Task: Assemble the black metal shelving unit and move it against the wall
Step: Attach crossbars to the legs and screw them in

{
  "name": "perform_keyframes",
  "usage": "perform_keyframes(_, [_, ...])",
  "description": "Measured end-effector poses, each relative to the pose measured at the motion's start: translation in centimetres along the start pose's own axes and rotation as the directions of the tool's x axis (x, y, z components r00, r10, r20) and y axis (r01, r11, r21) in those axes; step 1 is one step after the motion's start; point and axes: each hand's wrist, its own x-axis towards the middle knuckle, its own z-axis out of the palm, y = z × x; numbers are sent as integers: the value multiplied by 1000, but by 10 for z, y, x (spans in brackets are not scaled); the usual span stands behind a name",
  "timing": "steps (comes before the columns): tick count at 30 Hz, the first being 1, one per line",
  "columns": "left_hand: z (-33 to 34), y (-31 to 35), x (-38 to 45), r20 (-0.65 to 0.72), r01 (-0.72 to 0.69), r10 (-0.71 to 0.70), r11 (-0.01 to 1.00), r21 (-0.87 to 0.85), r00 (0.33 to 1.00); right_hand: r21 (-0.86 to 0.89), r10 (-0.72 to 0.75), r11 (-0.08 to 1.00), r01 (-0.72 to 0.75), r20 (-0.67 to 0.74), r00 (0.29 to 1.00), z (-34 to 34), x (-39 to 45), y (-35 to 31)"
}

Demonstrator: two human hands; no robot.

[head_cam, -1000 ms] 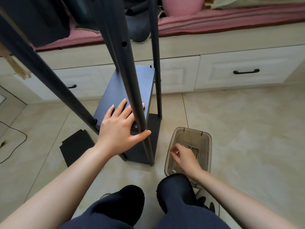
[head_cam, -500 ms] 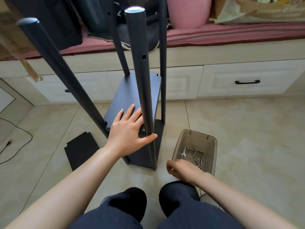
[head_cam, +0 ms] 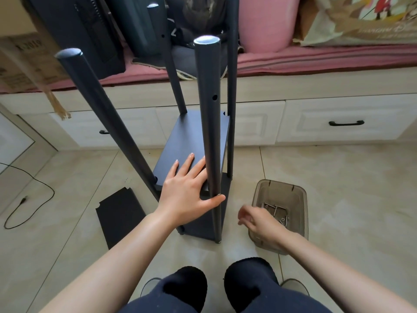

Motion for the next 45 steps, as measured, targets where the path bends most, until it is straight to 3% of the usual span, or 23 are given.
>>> perform_keyframes(3, [0, 2, -2, -1, 10, -10, 999, -37, 1000, 378, 96, 925, -50, -103, 990, -3, 12, -29])
perform_keyframes(6, [-3, 4, -4, 4, 18, -18, 997, -69, 1000, 615, 163, 781, -103, -42, 986, 2, 19, -56])
perform_keyframes(13, [-7, 1, -13, 5, 31, -31, 995, -92, 1000, 722, 143, 671, -172, 101, 985, 9, 25, -77])
perform_keyframes(20, [-26, -19, -30, -17, 139, -150, 946, -294, 988, 734, 61, 676, -69, 37, 997, 2, 29, -98])
perform_keyframes(23, [-25, -35, -46, -10, 253, -296, 835, -488, 955, 710, 30, 704, -11, -14, 999, 0, 29, -111])
perform_keyframes(27, [-4, -62, -84, 115, 288, -352, 491, -822, 929, 668, -6, 744, 14, -14, 1000, 9, 34, -127])
perform_keyframes(29, [7, -69, -105, 174, 321, -382, 366, -874, 907, 630, -9, 777, 11, -6, 1000, 19, 37, -132])
perform_keyframes(39, [38, -105, -160, 391, 465, -434, 77, -882, 812, 468, 4, 883, -43, 83, 997, 58, 51, -164])
perform_keyframes(45, [60, -124, -184, 454, 520, -482, 3, -854, 749, 399, 26, 914, -76, 129, 991, 82, 62, -180])
